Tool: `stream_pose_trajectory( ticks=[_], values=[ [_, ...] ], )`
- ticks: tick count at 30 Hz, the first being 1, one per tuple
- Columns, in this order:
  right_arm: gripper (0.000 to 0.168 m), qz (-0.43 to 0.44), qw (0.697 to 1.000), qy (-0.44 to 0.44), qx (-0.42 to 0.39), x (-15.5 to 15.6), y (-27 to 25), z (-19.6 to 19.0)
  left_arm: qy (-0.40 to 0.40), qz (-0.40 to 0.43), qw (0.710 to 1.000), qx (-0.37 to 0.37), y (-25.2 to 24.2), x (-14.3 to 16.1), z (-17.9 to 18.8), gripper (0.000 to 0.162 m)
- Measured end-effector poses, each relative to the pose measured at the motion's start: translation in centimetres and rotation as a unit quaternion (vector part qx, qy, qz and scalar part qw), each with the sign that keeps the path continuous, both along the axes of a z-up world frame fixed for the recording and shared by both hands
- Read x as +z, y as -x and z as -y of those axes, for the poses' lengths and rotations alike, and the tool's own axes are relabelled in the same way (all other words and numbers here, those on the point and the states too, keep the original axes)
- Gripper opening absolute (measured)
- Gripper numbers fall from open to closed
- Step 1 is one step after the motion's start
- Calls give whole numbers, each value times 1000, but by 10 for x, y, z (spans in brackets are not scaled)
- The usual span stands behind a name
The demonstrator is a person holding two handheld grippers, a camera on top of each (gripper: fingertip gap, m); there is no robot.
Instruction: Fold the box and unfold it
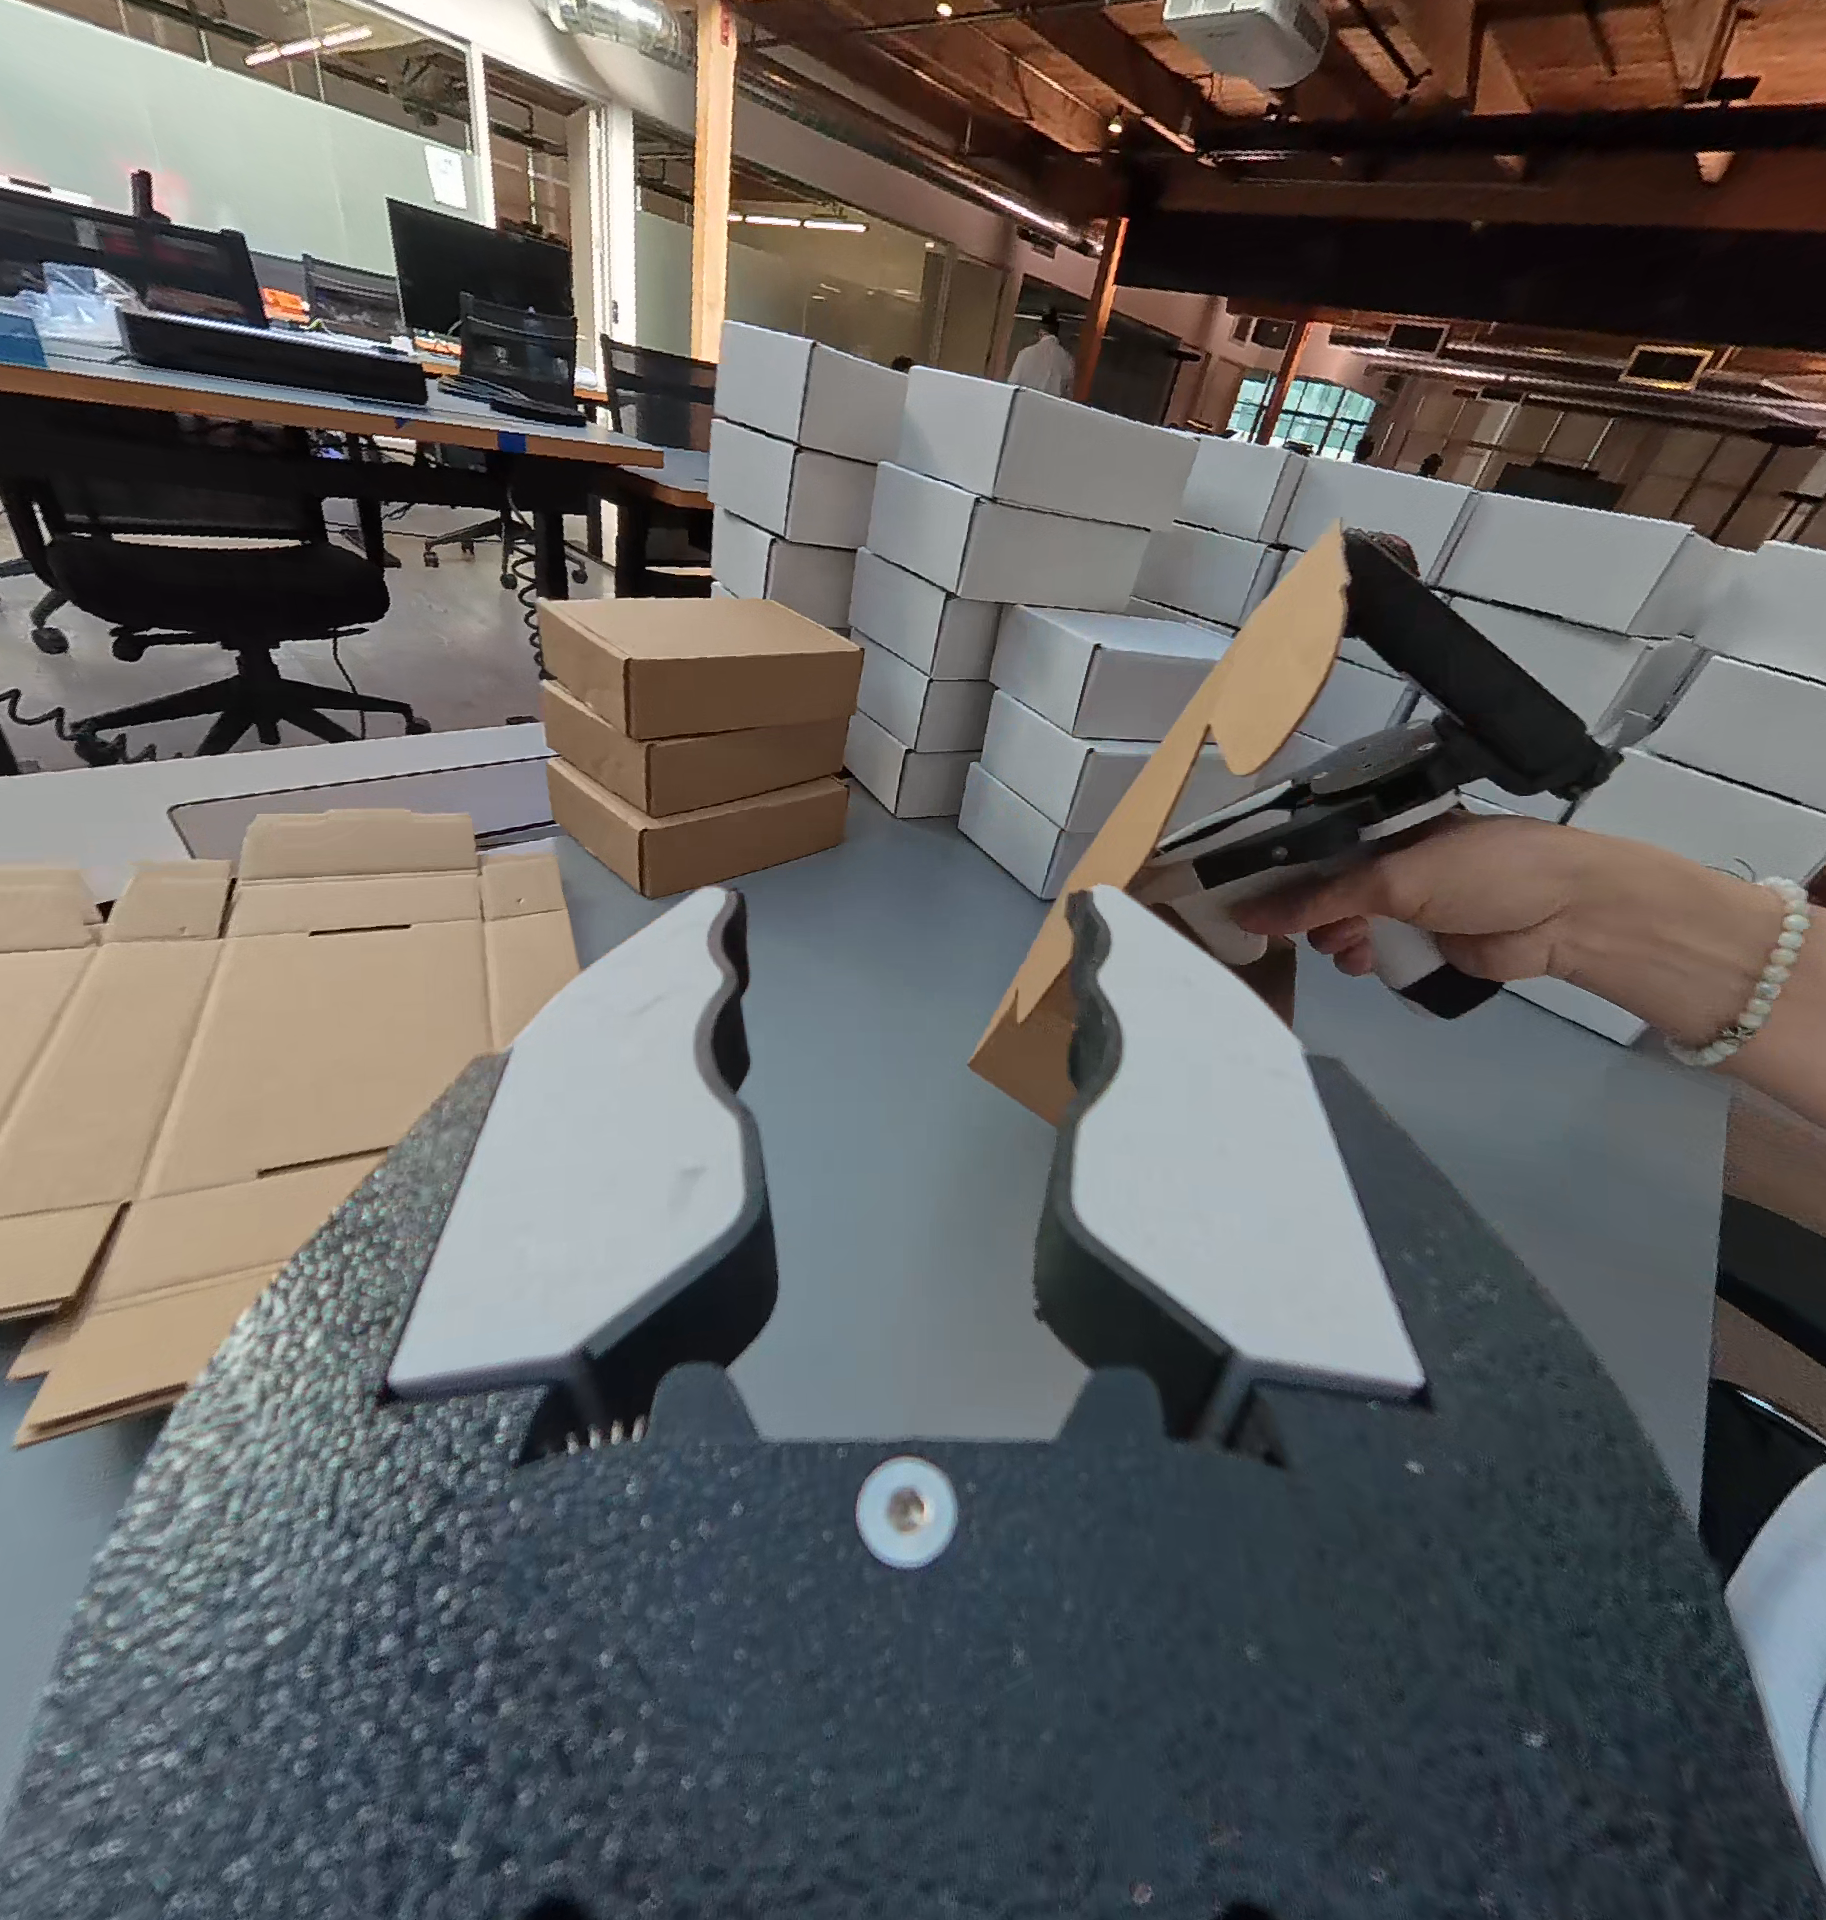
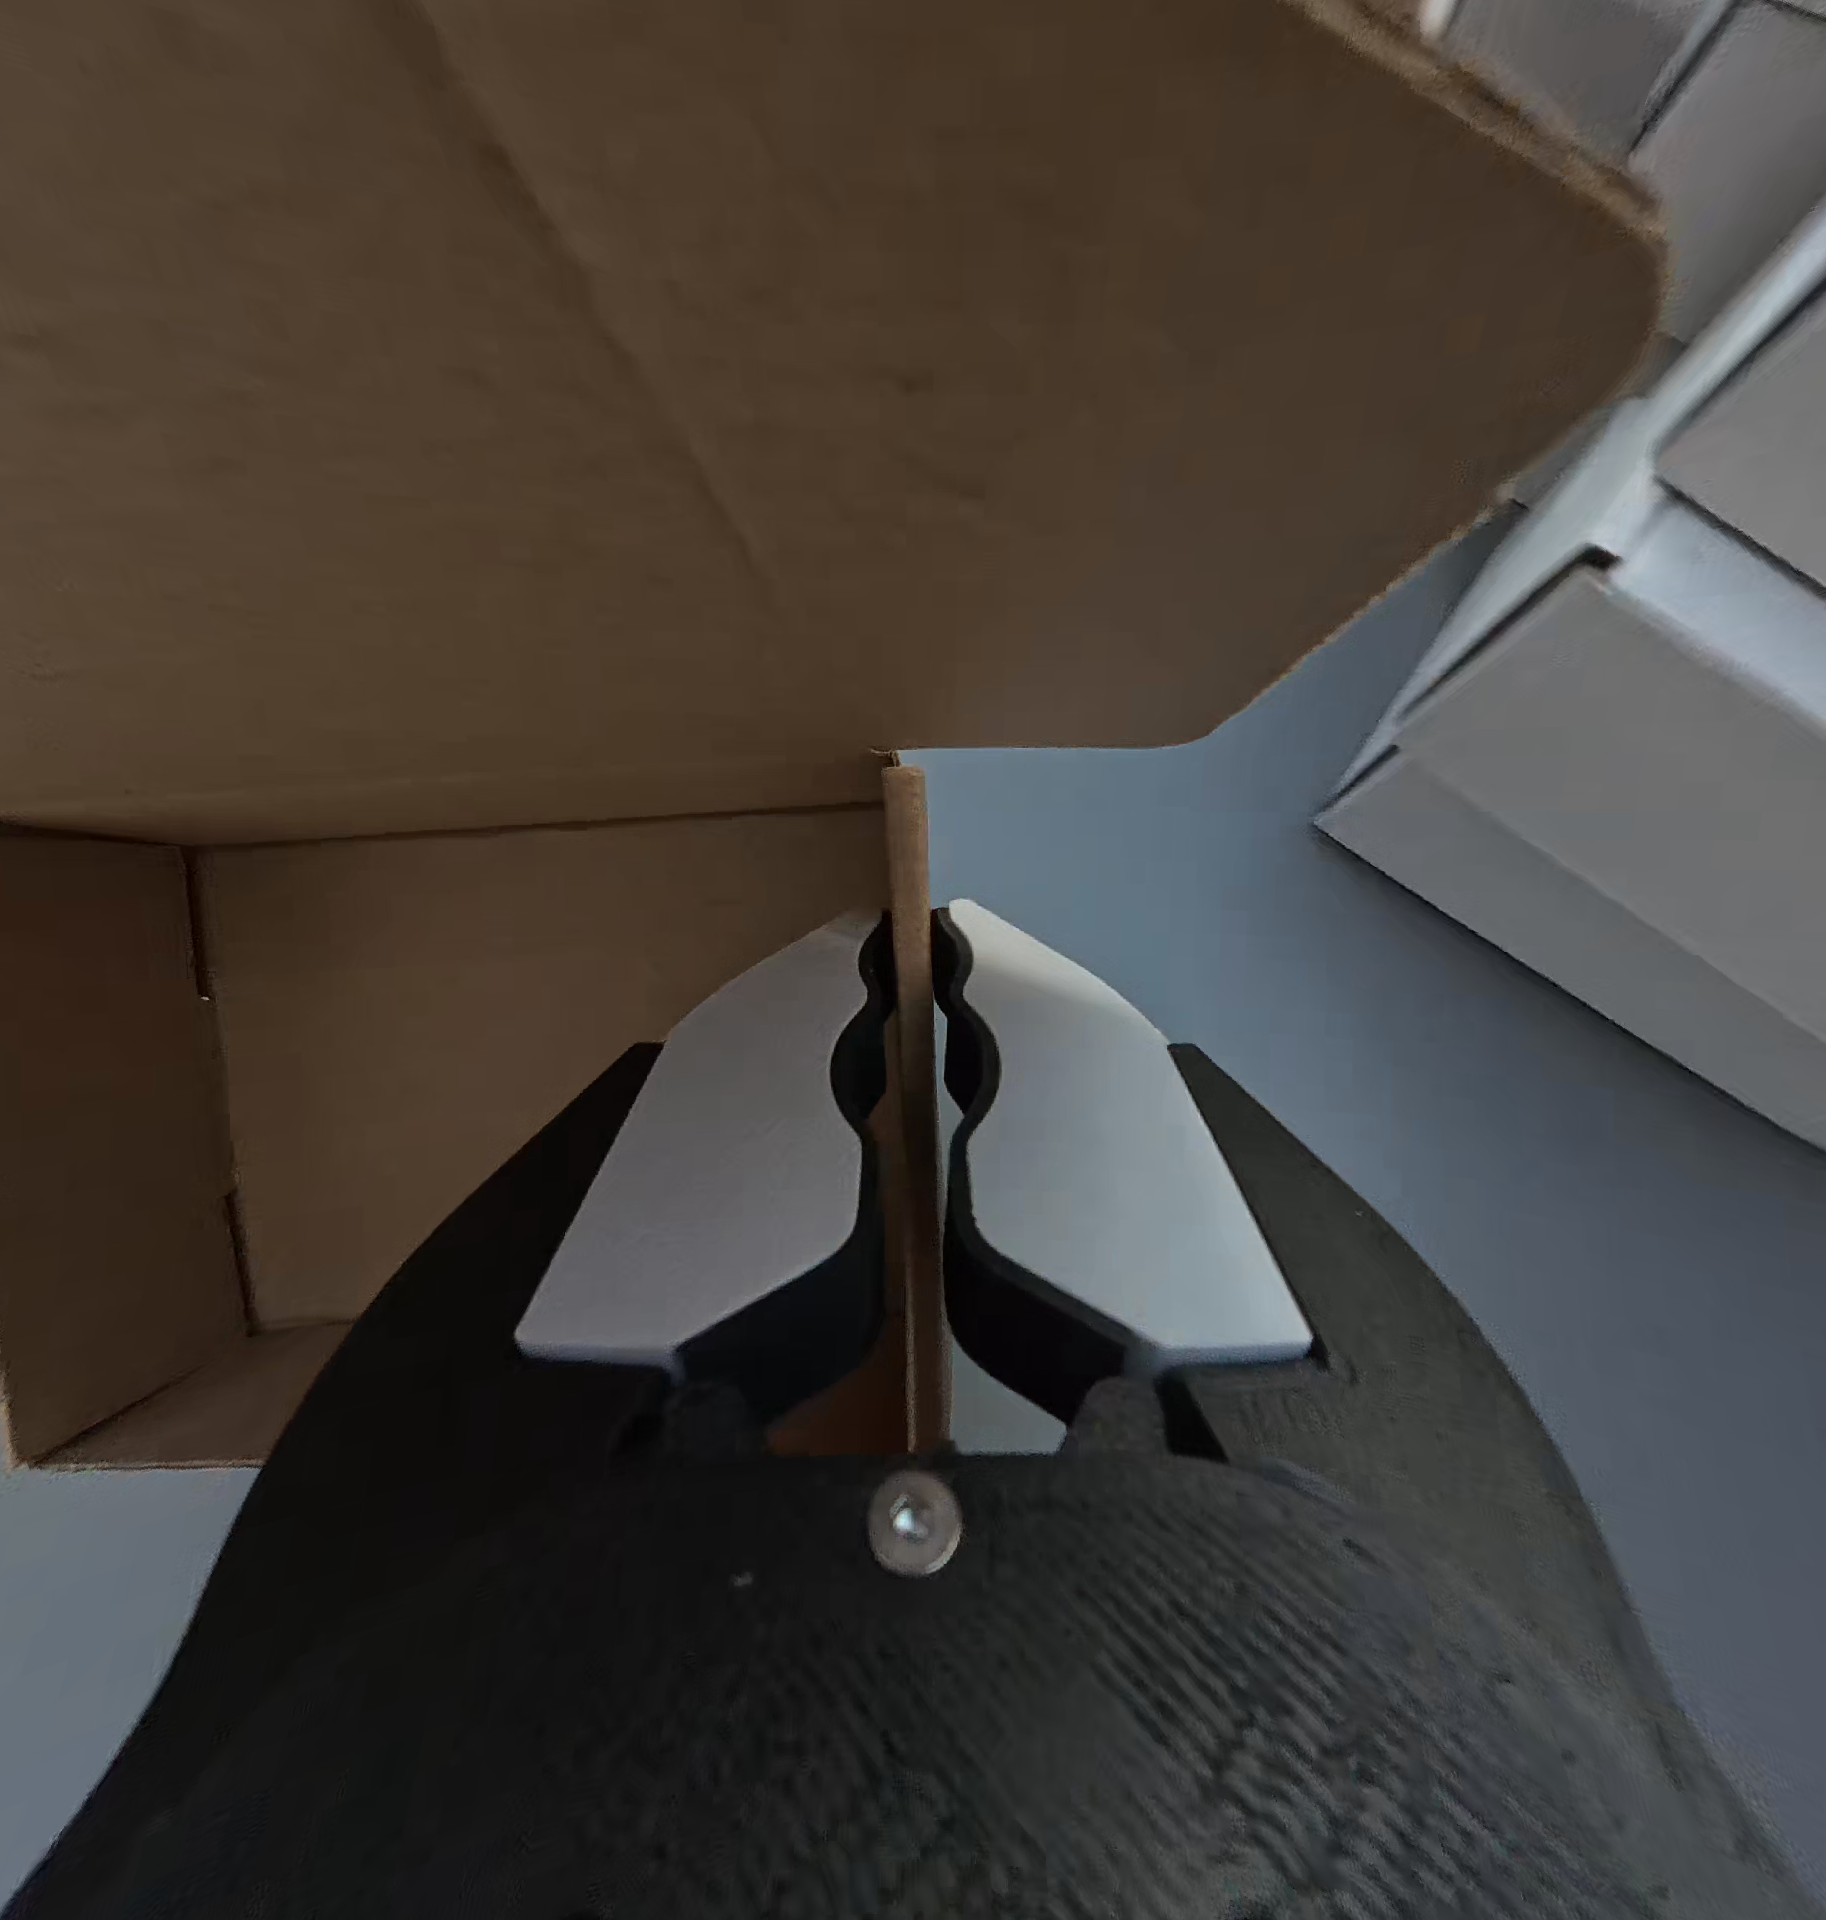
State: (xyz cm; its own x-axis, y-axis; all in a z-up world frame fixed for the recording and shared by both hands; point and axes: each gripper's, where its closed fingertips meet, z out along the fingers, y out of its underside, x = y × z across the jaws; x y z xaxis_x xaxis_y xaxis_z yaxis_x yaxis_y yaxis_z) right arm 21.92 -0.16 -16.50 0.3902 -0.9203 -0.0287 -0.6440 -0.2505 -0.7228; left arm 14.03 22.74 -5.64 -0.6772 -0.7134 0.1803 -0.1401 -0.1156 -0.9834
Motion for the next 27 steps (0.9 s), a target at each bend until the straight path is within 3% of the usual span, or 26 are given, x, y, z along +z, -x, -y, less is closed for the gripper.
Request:
stream_pose_trajectory(
  ticks=[3, 6, 17, 21, 24, 27],
  values=[
    [6, 13, 996, -3, -91, -1, 11, 32, -2, -5, 999, -31, 2, -3, 27, 59],
    [6, -7, 990, -45, -133, -11, 24, 39, -17, -19, 998, -56, 5, -12, 51, 61],
    [11, -31, 990, -9, -136, -38, 27, 37, -69, -49, 992, -99, 12, -46, 87, 63],
    [56, -65, 991, -58, -104, -46, 37, 30, -66, -55, 992, -96, 8, -50, 85, 63],
    [88, -51, 993, -92, -51, -31, 48, 28, -68, -48, 992, -90, 6, -51, 84, 63],
    [92, 37, 993, -109, 2, 5, 46, 41, -80, -19, 993, -83, 1, -49, 80, 62]
  ],
)
